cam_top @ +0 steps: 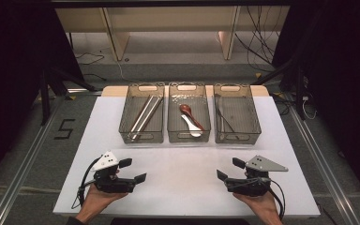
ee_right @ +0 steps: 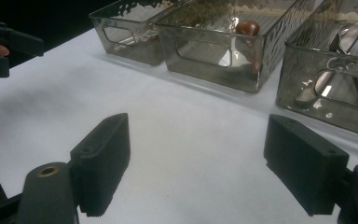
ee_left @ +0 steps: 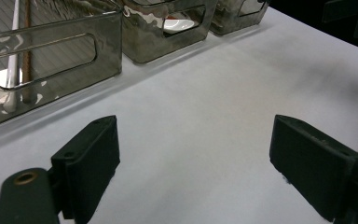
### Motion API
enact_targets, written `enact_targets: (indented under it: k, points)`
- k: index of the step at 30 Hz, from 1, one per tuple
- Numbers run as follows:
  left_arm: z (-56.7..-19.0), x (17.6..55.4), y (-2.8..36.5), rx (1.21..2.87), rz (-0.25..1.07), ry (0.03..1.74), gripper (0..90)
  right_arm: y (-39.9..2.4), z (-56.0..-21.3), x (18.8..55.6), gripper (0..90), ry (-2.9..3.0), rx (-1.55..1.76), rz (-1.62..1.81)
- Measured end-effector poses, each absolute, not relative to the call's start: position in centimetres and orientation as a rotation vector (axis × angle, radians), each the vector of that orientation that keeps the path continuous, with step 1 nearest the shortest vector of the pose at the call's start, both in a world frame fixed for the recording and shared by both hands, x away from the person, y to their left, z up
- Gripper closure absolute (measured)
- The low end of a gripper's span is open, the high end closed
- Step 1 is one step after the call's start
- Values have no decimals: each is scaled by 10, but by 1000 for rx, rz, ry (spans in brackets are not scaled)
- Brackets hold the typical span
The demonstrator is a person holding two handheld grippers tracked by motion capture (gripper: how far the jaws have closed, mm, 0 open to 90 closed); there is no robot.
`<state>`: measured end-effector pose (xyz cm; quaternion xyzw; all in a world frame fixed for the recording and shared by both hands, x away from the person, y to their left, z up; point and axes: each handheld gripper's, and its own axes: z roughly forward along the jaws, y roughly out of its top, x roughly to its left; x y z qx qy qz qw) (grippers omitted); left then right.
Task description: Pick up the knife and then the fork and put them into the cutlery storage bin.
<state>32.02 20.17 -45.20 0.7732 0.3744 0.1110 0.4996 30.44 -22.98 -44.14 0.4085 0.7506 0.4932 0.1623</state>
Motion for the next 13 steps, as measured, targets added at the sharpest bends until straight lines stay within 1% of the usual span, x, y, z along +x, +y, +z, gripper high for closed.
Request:
enact_targets:
  k: [13]
  points:
    - [-452, 321, 203, 1864, 276, 908, 154, -229, -443, 305, 236, 2140, 1159, 1401]
